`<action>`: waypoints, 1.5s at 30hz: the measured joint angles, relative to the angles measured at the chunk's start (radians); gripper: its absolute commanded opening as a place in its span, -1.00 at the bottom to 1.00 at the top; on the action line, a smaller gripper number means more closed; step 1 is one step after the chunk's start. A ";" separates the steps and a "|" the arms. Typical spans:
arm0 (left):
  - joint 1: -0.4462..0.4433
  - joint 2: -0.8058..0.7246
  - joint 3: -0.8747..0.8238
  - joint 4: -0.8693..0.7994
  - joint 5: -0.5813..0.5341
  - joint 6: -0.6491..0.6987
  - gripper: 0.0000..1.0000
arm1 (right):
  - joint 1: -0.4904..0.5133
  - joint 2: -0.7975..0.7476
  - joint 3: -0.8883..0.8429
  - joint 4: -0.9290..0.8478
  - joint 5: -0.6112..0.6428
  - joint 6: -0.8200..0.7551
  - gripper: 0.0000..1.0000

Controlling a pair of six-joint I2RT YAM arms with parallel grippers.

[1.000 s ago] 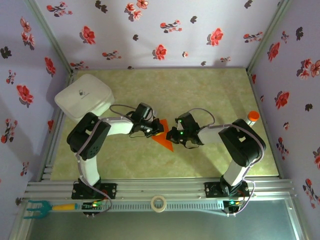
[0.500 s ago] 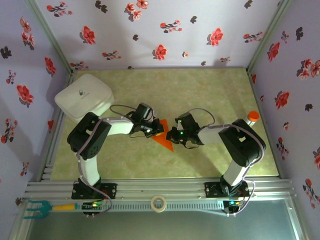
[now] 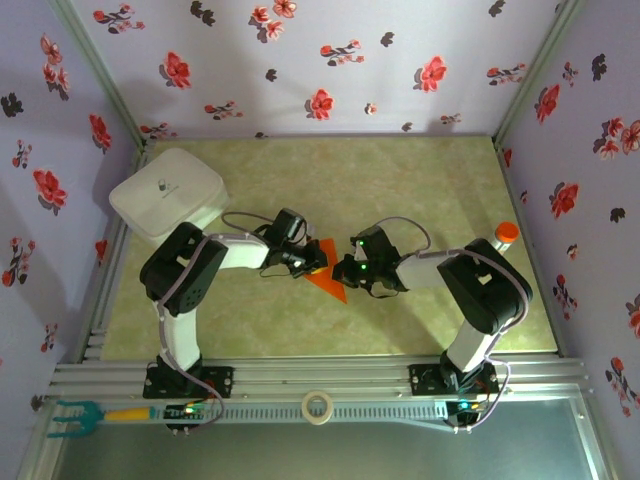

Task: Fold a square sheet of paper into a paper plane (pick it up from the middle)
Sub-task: Fourth fold the wing at the center of the table.

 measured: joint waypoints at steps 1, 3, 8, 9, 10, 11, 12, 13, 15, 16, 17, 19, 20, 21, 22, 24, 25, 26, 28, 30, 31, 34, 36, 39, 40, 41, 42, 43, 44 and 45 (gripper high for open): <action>0.000 0.000 0.000 0.000 0.000 0.000 -0.96 | 0.000 0.000 0.000 0.000 0.001 0.000 -1.00; 0.000 0.001 0.001 -0.001 0.000 0.000 -0.96 | 0.000 0.000 0.000 0.000 0.002 0.000 -1.00; 0.000 0.002 0.002 -0.001 0.000 0.000 -0.97 | 0.000 0.000 0.000 0.000 0.002 0.000 -1.00; 0.000 0.002 0.002 -0.001 -0.001 0.000 -0.97 | 0.000 0.000 0.000 -0.001 0.002 0.000 -1.00; 0.000 0.002 0.002 -0.001 -0.001 0.000 -0.97 | 0.000 0.000 0.000 -0.002 0.002 0.000 -1.00; 0.000 0.002 0.002 -0.002 -0.001 0.000 -0.96 | 0.000 -0.001 0.000 -0.002 0.002 0.000 -1.00; 0.000 0.003 0.002 -0.002 -0.001 0.000 -0.97 | 0.000 -0.002 0.000 -0.004 0.003 0.000 -1.00; 0.001 0.003 0.002 -0.002 -0.001 0.000 -0.96 | 0.000 -0.003 0.000 -0.004 0.005 0.000 -1.00; 0.001 0.003 0.004 -0.005 -0.001 0.001 -0.97 | 0.000 -0.003 0.000 -0.005 0.006 0.000 -1.00; 0.001 0.003 0.006 -0.010 -0.003 0.001 -0.96 | 0.000 -0.004 0.000 -0.005 0.006 0.000 -1.00; 0.001 0.003 0.008 -0.013 -0.004 0.002 -0.95 | 0.000 -0.004 0.000 -0.005 0.007 0.000 -1.00; 0.001 0.003 0.009 -0.016 -0.004 0.005 -0.95 | 0.000 -0.004 -0.001 -0.005 0.007 0.000 -1.00; 0.001 0.003 0.010 -0.017 -0.004 0.006 -0.95 | 0.000 -0.004 -0.001 -0.005 0.007 0.000 -1.00; 0.001 0.002 0.011 -0.019 -0.004 0.008 -0.95 | 0.000 -0.004 -0.001 -0.005 0.007 0.000 -1.00; 0.001 0.002 0.013 -0.021 -0.005 0.010 -0.94 | 0.000 -0.004 -0.001 -0.005 0.007 0.000 -1.00; 0.001 -0.001 0.013 -0.023 -0.010 0.013 -0.95 | 0.000 -0.004 -0.002 -0.005 0.007 0.000 -1.00; 0.001 -0.002 0.014 -0.026 -0.011 0.013 -0.94 | 0.000 -0.004 -0.002 -0.005 0.008 0.000 -1.00; 0.001 -0.002 0.017 -0.026 -0.011 0.016 -0.95 | 0.000 -0.004 -0.002 -0.004 0.008 0.000 -1.00; 0.001 -0.002 0.023 -0.029 -0.011 0.018 -0.95 | 0.000 -0.004 -0.002 -0.004 0.008 0.000 -1.00; 0.000 -0.002 0.031 -0.028 -0.011 0.022 -0.94 | 0.000 -0.004 -0.002 -0.004 0.008 0.000 -1.00; 0.000 -0.002 0.034 -0.027 -0.011 0.023 -0.94 | 0.000 -0.004 -0.002 -0.004 0.008 0.000 -1.00; -0.002 -0.001 0.041 -0.027 -0.011 0.024 -0.93 | 0.000 -0.010 -0.006 -0.005 0.010 0.000 -1.00; -0.002 0.000 0.043 -0.025 -0.011 0.024 -0.94 | 0.000 -0.011 -0.010 -0.004 0.013 0.000 -1.00; -0.001 0.019 0.060 -0.037 -0.015 0.031 -0.95 | 0.000 -0.013 -0.013 0.000 0.014 0.000 -1.00; 0.002 0.031 0.066 -0.040 -0.019 0.032 -0.95 | 0.000 -0.013 -0.014 0.002 0.013 0.000 -1.00; 0.006 0.040 0.066 -0.037 -0.015 0.034 -0.95 | 0.000 -0.013 -0.015 0.003 0.014 0.000 -1.00; 0.013 0.042 0.067 -0.037 -0.008 0.034 -0.95 | 0.000 -0.014 -0.017 0.004 0.013 0.000 -1.00; 0.017 0.042 0.067 -0.039 -0.006 0.035 -0.95 | 0.000 -0.015 -0.017 0.004 0.014 0.000 -1.00; 0.019 0.042 0.067 -0.040 -0.003 0.038 -0.95 | 0.000 -0.015 -0.017 0.004 0.014 0.000 -1.00; 0.023 0.042 0.067 -0.042 -0.001 0.043 -0.95 | 0.000 -0.015 -0.018 0.004 0.014 0.000 -1.00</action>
